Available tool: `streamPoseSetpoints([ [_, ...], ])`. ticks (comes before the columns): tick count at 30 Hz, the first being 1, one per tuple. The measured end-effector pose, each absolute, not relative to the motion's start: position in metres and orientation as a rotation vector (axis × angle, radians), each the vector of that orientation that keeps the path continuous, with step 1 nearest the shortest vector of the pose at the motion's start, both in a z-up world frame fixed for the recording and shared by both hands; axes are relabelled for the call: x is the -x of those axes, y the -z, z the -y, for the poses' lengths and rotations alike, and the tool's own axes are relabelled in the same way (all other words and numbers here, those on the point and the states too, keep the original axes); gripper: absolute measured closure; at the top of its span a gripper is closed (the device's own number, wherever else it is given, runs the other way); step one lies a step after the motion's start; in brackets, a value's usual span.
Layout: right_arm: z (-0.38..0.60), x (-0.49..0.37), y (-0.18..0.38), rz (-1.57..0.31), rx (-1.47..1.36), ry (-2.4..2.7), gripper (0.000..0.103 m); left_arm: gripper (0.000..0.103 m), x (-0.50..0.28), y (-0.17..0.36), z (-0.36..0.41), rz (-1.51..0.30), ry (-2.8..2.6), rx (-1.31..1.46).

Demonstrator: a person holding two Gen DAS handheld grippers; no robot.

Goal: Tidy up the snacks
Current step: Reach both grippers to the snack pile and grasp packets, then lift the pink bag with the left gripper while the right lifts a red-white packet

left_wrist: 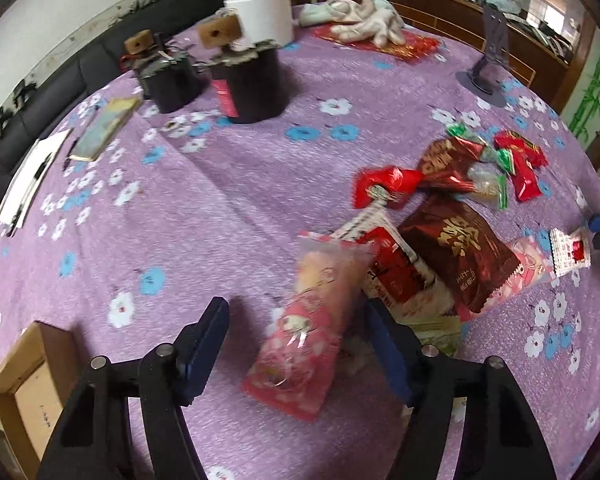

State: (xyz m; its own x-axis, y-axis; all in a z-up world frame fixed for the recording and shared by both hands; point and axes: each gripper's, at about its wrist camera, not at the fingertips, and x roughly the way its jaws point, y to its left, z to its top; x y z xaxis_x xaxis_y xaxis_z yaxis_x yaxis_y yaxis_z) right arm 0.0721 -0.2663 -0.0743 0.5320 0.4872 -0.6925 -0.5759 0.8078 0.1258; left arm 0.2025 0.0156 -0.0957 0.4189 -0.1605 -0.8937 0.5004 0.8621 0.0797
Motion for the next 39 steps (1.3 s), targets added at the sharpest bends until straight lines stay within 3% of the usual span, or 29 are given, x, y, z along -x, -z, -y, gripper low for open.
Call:
streamPoseSetpoints([
  [2,0.265,-0.071,0.077,-0.796,0.14,-0.622,0.094,0.03,-0.202,0.096,-0.012,-1.064,0.439,-0.349],
  [9,0.253,-0.072,0.089,-0.82,0.265,-0.614,0.093,0.06,-0.196,0.093,-0.001,-1.06,0.472,-0.342],
  [11,0.252,-0.075,0.09,-0.825,0.27,-0.627,0.088,0.063,-0.196,0.093,-0.001,-1.063,0.465,-0.335],
  [12,0.251,-0.078,0.09,-0.834,0.267,-0.638,0.081,0.065,-0.196,0.093,-0.001,-1.065,0.463,-0.333],
  [15,0.247,-0.075,0.089,-0.822,0.289,-0.647,0.045,0.067,-0.193,0.092,0.001,-1.071,0.47,-0.334],
  [16,0.246,-0.074,0.09,-0.815,0.307,-0.645,0.044,0.068,-0.192,0.092,0.002,-1.071,0.471,-0.34],
  [20,0.241,-0.075,0.103,-0.856,0.37,-0.616,0.048,0.075,-0.19,0.092,0.004,-1.075,0.474,-0.334],
  [21,0.243,-0.074,0.103,-0.857,0.343,-0.635,0.065,0.077,-0.189,0.092,0.004,-1.073,0.476,-0.329],
  [22,0.243,-0.073,0.102,-0.866,0.327,-0.65,0.074,0.077,-0.187,0.092,0.004,-1.07,0.478,-0.323],
  [27,0.237,-0.065,0.1,-0.847,0.357,-0.614,0.08,0.078,-0.177,0.089,0.002,-1.057,0.47,-0.298],
  [39,0.258,-0.05,0.074,-0.769,0.107,-0.575,0.081,0.078,-0.135,0.055,-0.03,-0.956,0.333,-0.135],
])
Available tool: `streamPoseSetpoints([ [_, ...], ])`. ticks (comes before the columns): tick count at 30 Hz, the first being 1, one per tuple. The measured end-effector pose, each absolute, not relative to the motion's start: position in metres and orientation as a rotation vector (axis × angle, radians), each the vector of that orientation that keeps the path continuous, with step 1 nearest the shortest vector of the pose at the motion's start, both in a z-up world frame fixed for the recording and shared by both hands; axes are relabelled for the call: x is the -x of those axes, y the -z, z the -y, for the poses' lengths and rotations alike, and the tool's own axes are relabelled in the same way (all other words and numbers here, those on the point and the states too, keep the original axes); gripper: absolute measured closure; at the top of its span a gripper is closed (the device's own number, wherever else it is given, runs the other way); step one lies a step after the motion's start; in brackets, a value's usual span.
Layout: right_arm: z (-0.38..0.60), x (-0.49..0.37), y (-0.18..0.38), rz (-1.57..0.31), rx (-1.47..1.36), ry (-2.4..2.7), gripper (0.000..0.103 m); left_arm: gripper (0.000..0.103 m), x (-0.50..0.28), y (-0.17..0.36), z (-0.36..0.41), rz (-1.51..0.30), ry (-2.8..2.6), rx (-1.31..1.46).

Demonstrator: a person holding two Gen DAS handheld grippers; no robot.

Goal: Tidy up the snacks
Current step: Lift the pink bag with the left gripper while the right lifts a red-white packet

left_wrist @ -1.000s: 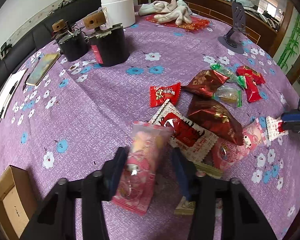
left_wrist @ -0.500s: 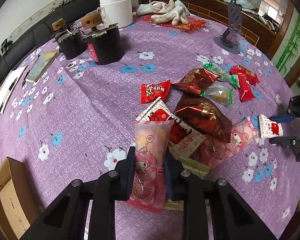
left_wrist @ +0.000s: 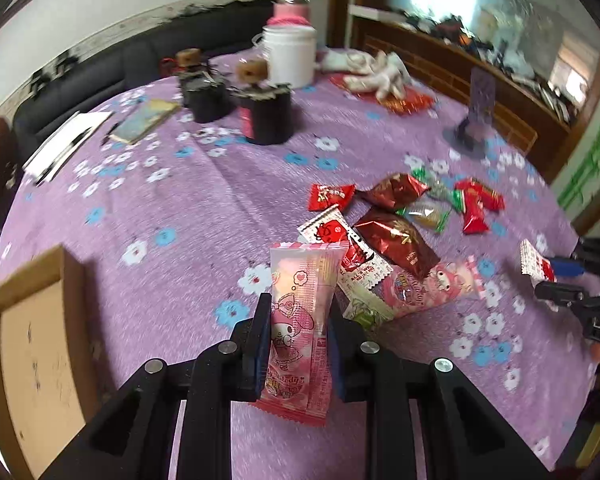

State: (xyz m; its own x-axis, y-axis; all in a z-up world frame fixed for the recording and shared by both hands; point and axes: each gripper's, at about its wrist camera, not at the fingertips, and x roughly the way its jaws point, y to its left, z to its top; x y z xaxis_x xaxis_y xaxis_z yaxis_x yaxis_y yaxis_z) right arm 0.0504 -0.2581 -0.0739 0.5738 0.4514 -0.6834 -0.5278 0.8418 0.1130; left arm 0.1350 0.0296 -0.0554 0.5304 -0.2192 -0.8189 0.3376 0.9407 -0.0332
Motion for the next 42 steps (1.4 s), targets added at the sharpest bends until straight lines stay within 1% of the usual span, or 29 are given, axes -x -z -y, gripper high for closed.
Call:
streamPoseSetpoints([
  [10,0.248,-0.031,0.065,-0.742,0.04,-0.6,0.081,0.078,-0.089,0.037,-0.044,-0.903,0.247,-0.008],
  [27,0.202,-0.014,0.063,-0.748,-0.024,-0.681,0.081,0.078,-0.032,0.026,-0.074,-0.839,0.031,0.046],
  [35,0.151,-0.006,0.05,-0.748,0.002,-0.761,0.081,0.078,-0.009,0.02,-0.112,-0.815,-0.084,0.069],
  [42,0.087,-0.006,0.036,-0.761,0.012,-0.855,0.081,0.078,0.015,0.018,-0.171,-0.8,-0.203,0.122],
])
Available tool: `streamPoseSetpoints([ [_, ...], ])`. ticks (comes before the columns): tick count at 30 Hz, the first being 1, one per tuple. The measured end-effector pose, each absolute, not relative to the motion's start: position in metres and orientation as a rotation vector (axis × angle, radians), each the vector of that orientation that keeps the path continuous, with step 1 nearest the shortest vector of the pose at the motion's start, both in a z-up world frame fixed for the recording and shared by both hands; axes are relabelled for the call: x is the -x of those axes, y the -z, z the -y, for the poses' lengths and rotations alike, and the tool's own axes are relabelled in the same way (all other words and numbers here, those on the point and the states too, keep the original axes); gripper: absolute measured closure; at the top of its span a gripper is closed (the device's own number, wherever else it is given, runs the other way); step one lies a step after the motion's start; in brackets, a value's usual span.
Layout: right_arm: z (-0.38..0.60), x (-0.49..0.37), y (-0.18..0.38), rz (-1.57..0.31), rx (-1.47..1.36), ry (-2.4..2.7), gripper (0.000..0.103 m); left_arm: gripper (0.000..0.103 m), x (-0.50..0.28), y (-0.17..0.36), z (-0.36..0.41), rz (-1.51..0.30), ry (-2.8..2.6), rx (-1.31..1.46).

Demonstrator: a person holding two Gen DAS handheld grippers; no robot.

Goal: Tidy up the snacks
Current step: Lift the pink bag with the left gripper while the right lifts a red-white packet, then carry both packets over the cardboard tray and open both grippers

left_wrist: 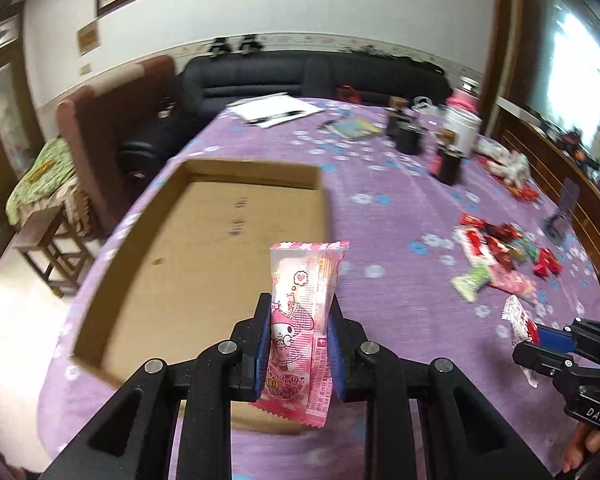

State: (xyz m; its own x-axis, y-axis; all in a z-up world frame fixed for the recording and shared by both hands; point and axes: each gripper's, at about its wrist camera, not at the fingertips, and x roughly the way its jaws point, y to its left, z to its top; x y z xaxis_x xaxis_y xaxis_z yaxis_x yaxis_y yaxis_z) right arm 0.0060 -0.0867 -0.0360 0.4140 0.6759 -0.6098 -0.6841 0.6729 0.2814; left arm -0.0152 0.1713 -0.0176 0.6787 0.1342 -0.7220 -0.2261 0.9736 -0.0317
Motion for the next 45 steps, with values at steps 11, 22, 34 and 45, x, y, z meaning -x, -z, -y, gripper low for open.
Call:
streamPoseSetpoints([
  [11,-0.045,-0.009,0.022,-0.781,0.091,-0.954,0.081,0.078,0.022,0.035,-0.265,-0.841,-0.337,0.197],
  [22,-0.131,-0.02,0.047,-0.865,0.162,-0.917,0.081,0.077,0.007,0.063,-0.295,-0.904,-0.35,0.205],
  [34,-0.142,-0.026,0.064,-0.905,0.202,-0.899,0.08,0.076,-0.003,0.082,-0.293,-0.989,-0.346,0.16],
  [45,-0.141,-0.019,0.06,-0.867,0.233,-0.872,0.068,0.067,-0.004,0.086,-0.296,-1.006,-0.364,0.171],
])
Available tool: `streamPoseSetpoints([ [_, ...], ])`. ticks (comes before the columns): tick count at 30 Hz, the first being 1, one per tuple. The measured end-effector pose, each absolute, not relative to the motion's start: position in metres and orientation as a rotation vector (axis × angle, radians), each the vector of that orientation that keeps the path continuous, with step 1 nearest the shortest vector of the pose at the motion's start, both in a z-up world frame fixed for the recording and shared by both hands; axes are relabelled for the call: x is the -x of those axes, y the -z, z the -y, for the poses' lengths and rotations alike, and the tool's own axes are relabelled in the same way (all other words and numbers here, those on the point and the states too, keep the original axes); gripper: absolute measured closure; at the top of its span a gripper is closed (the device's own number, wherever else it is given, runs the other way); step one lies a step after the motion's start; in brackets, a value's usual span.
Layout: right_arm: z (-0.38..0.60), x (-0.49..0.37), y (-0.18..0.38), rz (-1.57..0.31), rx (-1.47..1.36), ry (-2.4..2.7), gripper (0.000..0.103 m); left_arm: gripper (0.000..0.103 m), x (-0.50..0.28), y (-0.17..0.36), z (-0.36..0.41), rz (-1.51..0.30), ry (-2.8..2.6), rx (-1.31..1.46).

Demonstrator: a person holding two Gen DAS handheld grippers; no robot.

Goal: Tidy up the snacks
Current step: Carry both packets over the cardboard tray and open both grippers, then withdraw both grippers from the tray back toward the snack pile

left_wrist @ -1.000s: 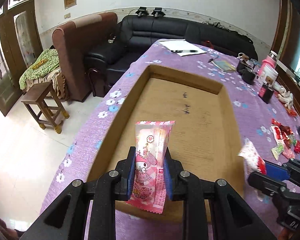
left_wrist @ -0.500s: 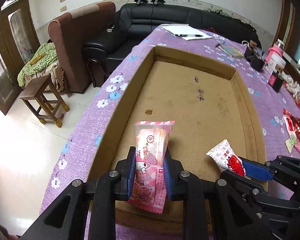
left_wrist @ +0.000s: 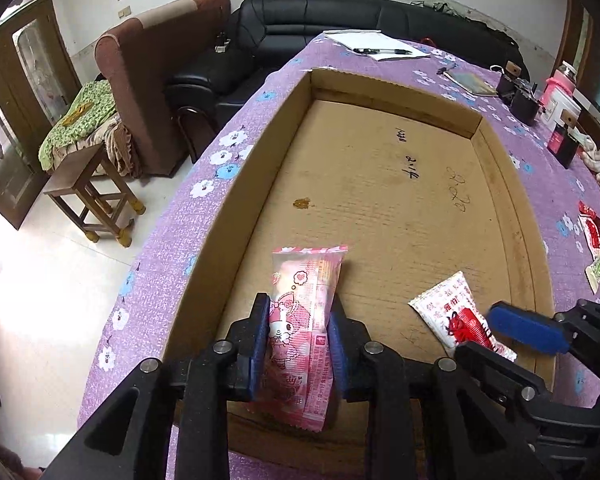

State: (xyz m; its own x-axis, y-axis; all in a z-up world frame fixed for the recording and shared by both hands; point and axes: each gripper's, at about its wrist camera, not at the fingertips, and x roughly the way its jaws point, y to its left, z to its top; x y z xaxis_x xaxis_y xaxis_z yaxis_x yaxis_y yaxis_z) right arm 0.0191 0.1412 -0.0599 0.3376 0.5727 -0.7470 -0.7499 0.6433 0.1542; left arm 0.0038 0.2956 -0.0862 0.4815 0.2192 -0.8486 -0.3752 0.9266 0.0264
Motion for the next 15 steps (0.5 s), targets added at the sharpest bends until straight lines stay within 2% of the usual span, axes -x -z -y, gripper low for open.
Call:
streamPoseSetpoints([
  [1,-0.139,-0.019,0.059,-0.863,0.231,-0.871,0.063,0.061,-0.003,0.085,-0.297,-1.0,-0.363,0.181],
  [3,-0.134,-0.018,0.056,-0.855,0.221,-0.869,0.061,0.036,0.001,0.081,-0.299,-0.975,-0.358,0.199],
  [4,-0.131,-0.017,0.054,-0.85,0.215,-0.872,0.06,0.033,0.003,0.078,-0.299,-0.961,-0.354,0.208],
  [9,-0.111,-0.014,0.042,-0.822,0.186,-0.867,0.058,0.03,0.006,0.065,-0.297,-0.928,-0.346,0.208],
  [11,-0.101,-0.011,0.037,-0.805,0.178,-0.859,0.051,0.03,0.007,0.061,-0.295,-0.921,-0.343,0.209],
  [13,-0.088,-0.008,0.03,-0.78,0.167,-0.85,0.039,0.03,0.009,0.058,-0.292,-0.912,-0.34,0.21],
  [15,-0.071,-0.005,0.024,-0.756,0.155,-0.842,0.036,0.03,0.01,0.054,-0.289,-0.902,-0.335,0.213],
])
